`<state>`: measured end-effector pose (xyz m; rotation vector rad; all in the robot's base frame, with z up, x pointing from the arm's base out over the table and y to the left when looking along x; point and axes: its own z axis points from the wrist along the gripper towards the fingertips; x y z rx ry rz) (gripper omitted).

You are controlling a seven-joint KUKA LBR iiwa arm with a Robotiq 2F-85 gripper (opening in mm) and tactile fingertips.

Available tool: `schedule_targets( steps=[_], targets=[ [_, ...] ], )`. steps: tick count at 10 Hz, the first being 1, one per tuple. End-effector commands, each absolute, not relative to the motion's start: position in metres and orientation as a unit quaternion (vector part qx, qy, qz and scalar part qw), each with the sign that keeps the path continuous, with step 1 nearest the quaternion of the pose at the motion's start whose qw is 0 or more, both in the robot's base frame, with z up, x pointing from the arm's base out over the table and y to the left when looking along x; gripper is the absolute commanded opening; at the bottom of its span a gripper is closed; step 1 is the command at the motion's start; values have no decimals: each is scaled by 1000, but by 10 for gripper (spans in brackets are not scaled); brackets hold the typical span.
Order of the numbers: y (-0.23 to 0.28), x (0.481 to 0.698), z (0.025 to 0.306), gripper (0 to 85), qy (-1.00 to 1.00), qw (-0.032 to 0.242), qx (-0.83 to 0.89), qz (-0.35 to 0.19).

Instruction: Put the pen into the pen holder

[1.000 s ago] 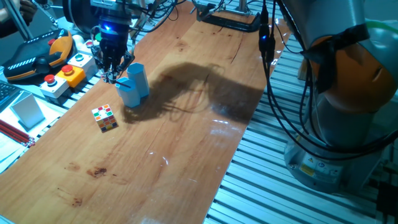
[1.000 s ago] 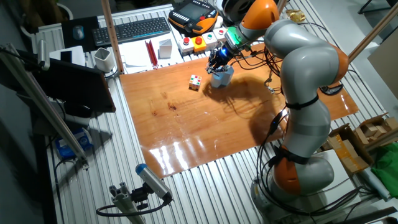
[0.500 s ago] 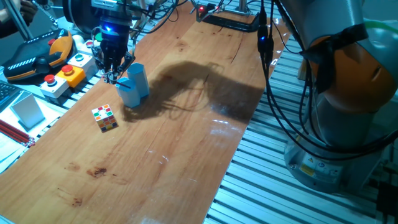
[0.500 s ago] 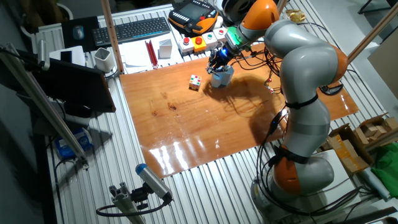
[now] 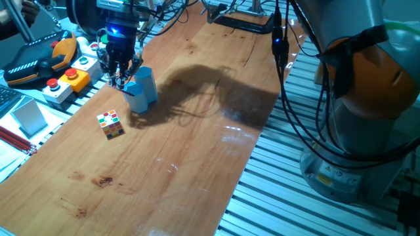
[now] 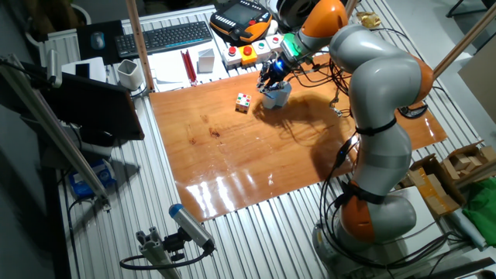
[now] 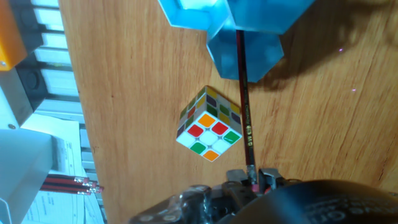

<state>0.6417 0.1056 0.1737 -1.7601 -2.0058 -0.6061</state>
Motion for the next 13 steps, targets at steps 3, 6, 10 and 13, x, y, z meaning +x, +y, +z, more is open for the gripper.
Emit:
schedule_targets(
  steps=[3,6,10,13],
  targets=[
    [104,641,186,220,-724,191,-629,-208],
    [104,632,224,193,-731,172,-633,-186],
    [110,617,251,7,-776,127,-597,-160],
    [114,608,265,7,-825,94,-545,-116]
  ],
)
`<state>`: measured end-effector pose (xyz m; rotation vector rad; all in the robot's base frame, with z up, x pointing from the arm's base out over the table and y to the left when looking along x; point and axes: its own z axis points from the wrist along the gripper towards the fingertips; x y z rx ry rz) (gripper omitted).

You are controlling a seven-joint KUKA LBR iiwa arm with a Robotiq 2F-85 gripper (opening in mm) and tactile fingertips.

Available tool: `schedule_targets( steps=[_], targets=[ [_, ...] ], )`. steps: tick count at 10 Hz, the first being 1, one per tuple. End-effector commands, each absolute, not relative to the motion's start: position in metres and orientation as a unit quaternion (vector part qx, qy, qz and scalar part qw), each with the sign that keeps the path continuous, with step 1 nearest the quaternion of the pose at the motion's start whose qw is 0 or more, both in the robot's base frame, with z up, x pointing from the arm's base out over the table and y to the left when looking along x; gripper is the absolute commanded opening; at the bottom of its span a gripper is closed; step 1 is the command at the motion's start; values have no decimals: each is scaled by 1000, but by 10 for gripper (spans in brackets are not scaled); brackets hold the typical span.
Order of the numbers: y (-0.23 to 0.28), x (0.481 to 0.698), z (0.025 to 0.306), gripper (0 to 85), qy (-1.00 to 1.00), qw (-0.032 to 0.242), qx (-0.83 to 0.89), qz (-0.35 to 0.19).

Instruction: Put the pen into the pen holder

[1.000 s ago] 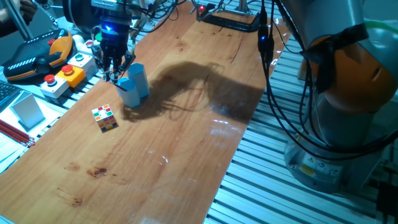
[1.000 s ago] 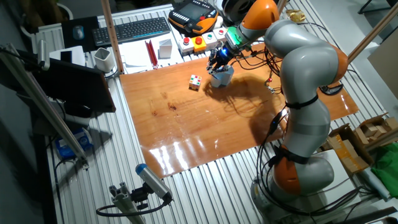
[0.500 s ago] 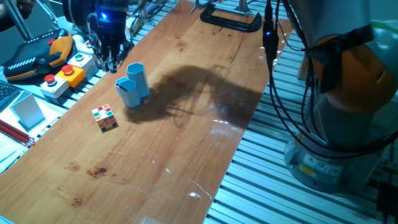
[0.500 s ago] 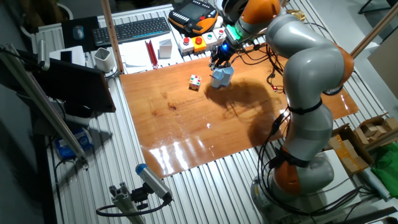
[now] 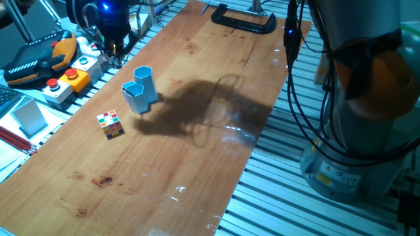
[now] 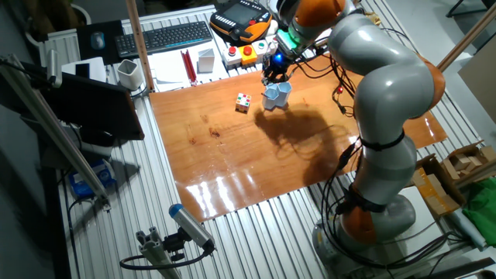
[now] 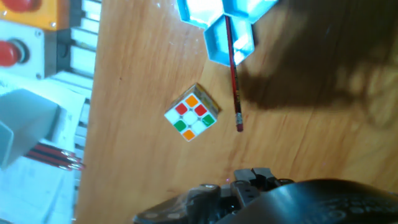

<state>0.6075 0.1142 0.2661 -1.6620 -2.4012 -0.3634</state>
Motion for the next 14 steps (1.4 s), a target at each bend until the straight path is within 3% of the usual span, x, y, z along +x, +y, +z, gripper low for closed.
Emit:
schedule_targets(
  steps=[1,5,14],
  targets=[
    [116,606,269,7,-837,84,-531,-103],
    [126,595,284,7,-897,51,-436,-57],
    [139,576,294,7,-975,11,-224,3]
  ],
)
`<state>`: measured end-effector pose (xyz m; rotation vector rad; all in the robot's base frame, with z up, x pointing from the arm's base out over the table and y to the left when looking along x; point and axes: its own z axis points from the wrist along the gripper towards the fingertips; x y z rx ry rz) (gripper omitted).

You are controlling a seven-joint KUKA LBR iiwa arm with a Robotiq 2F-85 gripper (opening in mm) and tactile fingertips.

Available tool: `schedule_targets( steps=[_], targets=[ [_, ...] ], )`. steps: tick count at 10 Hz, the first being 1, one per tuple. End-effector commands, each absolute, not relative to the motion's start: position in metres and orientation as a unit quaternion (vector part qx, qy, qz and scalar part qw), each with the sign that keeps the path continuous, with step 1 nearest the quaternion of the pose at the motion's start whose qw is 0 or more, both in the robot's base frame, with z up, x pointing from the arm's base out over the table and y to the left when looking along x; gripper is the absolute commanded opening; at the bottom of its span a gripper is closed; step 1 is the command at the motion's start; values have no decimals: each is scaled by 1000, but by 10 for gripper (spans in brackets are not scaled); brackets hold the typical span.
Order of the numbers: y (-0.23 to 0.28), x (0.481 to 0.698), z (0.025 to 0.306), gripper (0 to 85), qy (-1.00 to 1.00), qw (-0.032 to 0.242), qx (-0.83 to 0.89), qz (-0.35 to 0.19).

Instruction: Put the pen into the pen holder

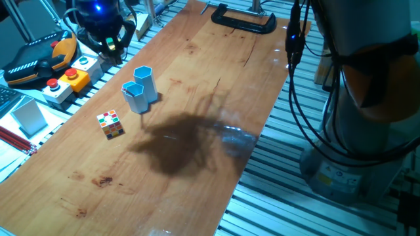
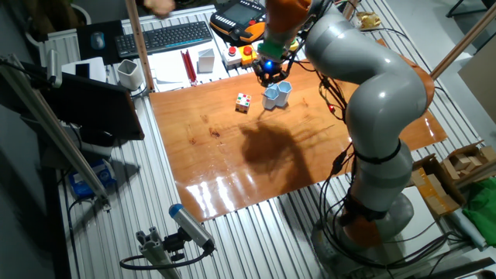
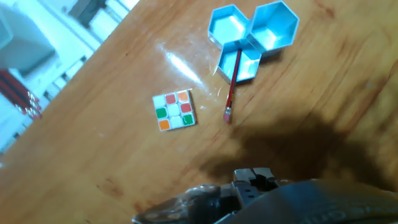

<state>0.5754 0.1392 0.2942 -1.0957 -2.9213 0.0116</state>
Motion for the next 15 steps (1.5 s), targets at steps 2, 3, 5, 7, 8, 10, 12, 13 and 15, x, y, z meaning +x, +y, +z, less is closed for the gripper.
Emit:
schedule_targets(
  steps=[2,3,5,7,8,10,12,13,15],
  targets=[
    [146,569,292,7,-983,-3,-181,26],
    [152,565,291,7,-987,-9,-155,31],
    [157,557,293,7,-991,-6,-132,25],
    [155,550,299,7,-993,-5,-111,28],
    [150,549,305,7,-994,2,-102,28],
    [140,545,314,7,-995,7,-92,23],
    [136,542,317,7,-997,10,-80,17],
    [135,540,318,7,-997,10,-74,15],
    [130,540,320,7,-998,11,-58,15]
  ],
)
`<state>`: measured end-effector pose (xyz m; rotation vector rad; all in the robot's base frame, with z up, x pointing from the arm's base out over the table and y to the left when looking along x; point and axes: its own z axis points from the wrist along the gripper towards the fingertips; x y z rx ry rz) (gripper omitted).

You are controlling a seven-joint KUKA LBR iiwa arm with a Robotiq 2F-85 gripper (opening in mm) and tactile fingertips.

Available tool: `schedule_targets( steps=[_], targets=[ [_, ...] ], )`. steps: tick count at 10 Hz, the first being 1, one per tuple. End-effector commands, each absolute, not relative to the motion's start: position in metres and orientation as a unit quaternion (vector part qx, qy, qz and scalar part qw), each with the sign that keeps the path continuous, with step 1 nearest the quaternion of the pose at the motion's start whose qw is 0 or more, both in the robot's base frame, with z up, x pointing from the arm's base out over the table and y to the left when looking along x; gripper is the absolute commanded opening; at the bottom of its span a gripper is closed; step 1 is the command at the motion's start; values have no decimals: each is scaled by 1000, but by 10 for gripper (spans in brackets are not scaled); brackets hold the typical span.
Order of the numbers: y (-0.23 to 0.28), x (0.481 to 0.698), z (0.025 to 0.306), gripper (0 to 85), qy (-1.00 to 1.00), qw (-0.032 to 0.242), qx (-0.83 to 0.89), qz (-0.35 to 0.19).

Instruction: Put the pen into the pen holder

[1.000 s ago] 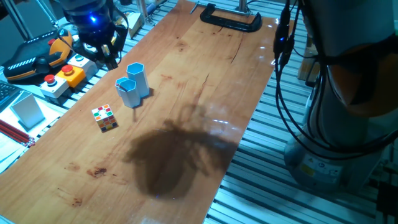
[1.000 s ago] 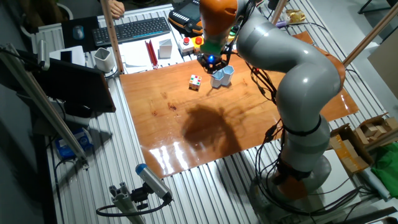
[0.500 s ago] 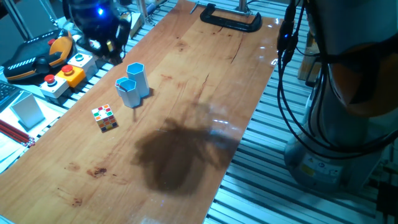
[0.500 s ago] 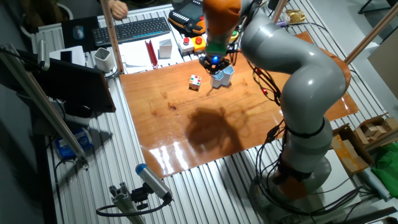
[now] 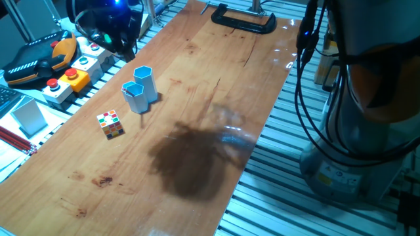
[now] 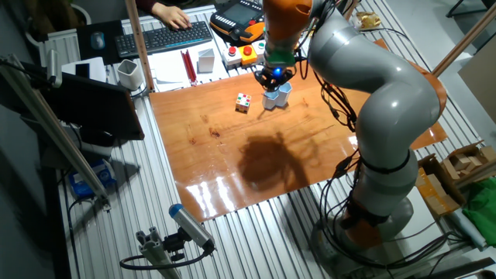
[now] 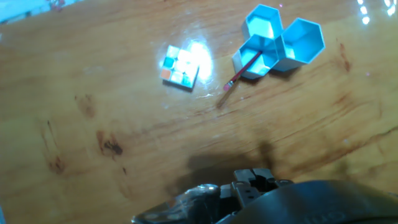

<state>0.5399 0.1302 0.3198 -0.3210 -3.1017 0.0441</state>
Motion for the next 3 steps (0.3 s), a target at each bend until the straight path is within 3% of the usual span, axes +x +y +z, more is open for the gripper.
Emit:
schedule_targets(
  steps=[1,3],
  targets=[
    [128,540,319,7,-998,11,-56,14],
    [124,540,319,7,-998,12,-54,12]
  ],
)
